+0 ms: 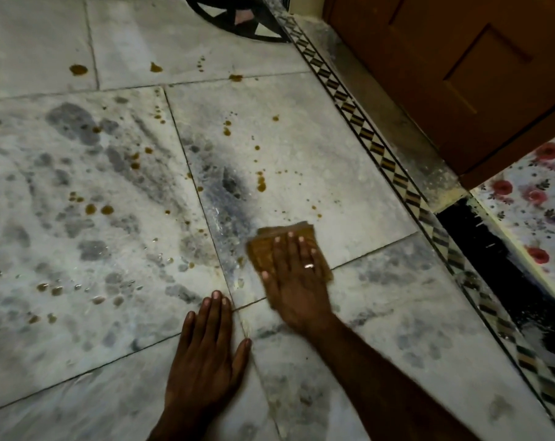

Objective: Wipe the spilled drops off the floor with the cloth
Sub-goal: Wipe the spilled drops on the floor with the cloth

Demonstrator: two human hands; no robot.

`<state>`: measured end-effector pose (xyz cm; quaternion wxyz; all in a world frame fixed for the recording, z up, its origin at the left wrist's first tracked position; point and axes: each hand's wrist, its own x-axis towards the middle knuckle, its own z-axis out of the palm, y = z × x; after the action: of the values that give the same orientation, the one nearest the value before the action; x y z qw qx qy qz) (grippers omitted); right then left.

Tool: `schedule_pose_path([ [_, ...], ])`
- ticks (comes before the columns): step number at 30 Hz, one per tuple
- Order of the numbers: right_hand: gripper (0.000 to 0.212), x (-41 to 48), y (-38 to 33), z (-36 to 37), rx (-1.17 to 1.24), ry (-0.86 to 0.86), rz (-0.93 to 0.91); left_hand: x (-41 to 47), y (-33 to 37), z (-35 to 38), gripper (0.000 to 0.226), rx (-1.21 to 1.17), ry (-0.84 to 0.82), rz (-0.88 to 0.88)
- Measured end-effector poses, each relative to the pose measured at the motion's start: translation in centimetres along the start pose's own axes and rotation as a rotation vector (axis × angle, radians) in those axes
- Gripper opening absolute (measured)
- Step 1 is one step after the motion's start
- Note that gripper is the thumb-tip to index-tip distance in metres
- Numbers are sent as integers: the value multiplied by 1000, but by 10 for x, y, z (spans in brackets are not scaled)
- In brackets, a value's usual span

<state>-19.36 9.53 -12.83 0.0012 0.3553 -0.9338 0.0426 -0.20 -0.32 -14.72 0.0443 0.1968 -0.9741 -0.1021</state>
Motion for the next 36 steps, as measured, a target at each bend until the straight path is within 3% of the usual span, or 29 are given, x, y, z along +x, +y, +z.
schedule_pose_path([
  [2, 68, -24, 10, 3, -20, -6, -163, 1, 0, -3, 75, 2, -1, 1],
  [4, 66, -48, 39, 0, -66, -14, -179, 2, 0, -4, 74, 6, -4, -6],
  [7, 65, -35, 70, -13, -166, -81, 25, 3, 3, -9, 75, -5, 5, -24],
  [10, 68, 19, 52, -19, -75, -139, 225, 4, 5, -12, 75, -7, 23, -27],
  [14, 64, -1, 34, -10, -43, -28, -143, 6, 6, -14, 73, 1, 51, -24],
  [16, 64, -31, 55, -8, -25, -52, -191, 7, 7, -15, 74, 0, 36, -34],
  [21, 67, 32, 102, -11, -20, -40, 260, 11, 8, -12, 78, -74, -18, -88],
  [23, 68, 72, 84, -15, 8, -37, 298, 12, 8, -8, 79, -100, -19, -100],
  [27, 66, 71, 37, -7, 13, -1, -23, 15, 8, -1, 81, -110, 30, -102],
  [30, 62, 17, 56, -7, 4, -2, -190, 16, 7, 6, 81, -91, 83, -94],
  [33, 57, 15, 104, -19, -114, -48, -40, 19, 5, 11, 79, -51, 113, -80],
  [36, 64, 77, 123, -27, -191, -259, 208, 17, 6, 13, 79, -48, 128, -83],
])
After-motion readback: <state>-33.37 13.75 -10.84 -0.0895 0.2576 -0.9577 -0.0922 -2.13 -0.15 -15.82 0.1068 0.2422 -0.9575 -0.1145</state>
